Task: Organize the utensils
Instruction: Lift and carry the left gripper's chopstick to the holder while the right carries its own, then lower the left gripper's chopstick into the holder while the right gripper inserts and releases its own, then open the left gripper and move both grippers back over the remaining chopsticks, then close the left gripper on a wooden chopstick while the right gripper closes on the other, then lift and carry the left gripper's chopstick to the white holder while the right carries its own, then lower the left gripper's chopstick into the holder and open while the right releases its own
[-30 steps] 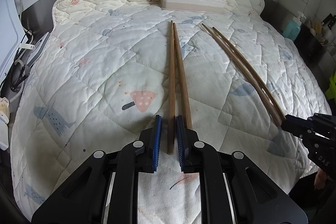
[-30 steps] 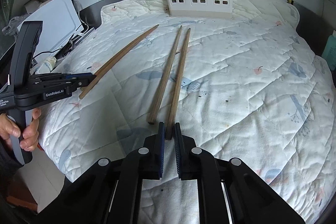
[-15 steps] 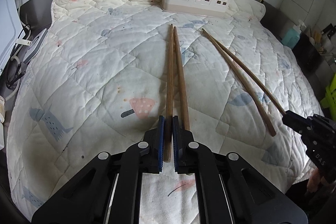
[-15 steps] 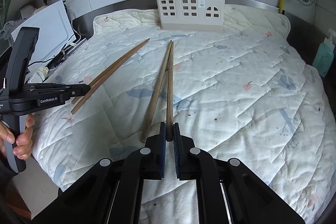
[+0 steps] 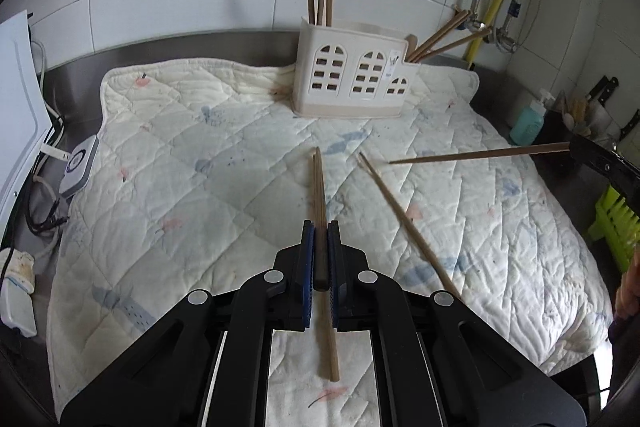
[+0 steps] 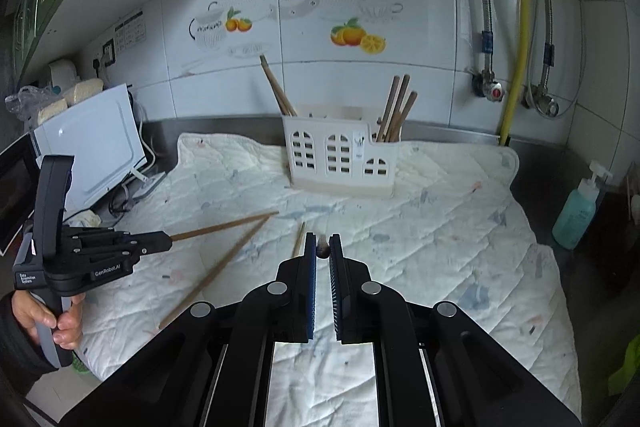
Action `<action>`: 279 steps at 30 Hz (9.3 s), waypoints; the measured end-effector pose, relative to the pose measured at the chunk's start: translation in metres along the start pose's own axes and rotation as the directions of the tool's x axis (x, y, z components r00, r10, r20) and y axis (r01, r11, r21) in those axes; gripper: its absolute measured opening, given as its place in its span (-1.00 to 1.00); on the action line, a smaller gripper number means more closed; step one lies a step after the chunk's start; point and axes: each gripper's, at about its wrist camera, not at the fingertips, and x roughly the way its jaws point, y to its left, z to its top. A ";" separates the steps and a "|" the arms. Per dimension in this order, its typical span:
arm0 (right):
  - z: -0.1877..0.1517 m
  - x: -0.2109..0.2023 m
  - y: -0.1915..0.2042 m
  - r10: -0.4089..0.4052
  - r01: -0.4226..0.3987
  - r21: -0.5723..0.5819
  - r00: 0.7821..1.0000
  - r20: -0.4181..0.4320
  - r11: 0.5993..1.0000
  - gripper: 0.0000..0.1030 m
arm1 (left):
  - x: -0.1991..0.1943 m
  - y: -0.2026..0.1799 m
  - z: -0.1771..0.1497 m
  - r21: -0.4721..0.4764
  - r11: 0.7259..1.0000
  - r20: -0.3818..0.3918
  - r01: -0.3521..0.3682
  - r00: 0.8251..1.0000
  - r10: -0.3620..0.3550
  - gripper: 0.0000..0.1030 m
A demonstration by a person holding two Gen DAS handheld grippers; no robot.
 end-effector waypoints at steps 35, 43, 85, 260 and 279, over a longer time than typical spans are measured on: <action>0.181 0.027 -0.033 -0.063 0.061 0.017 0.950 0.306 0.998 -0.87 | -0.040 -0.060 0.222 0.085 0.996 0.481 0.012 0.875 -0.052 -0.91; 0.191 0.056 -0.044 -0.114 0.110 0.030 0.941 0.319 0.993 -0.87 | -0.017 -0.048 0.238 0.046 0.999 0.510 -0.003 0.860 -0.021 -0.91; 0.166 0.088 -0.042 -0.105 0.112 -0.030 0.977 0.185 0.993 -0.42 | 0.020 -0.031 0.248 -0.018 1.000 0.497 -0.014 0.868 0.021 -0.86; 0.197 0.079 -0.064 -0.096 0.097 -0.006 0.988 0.125 0.995 -0.86 | -0.014 -0.044 0.289 0.009 1.000 0.524 0.013 0.852 -0.016 -0.90; 0.183 0.117 -0.071 -0.080 0.080 0.010 0.995 0.054 0.997 -0.84 | 0.033 -0.034 0.279 0.013 1.000 0.425 -0.004 0.905 -0.002 -0.83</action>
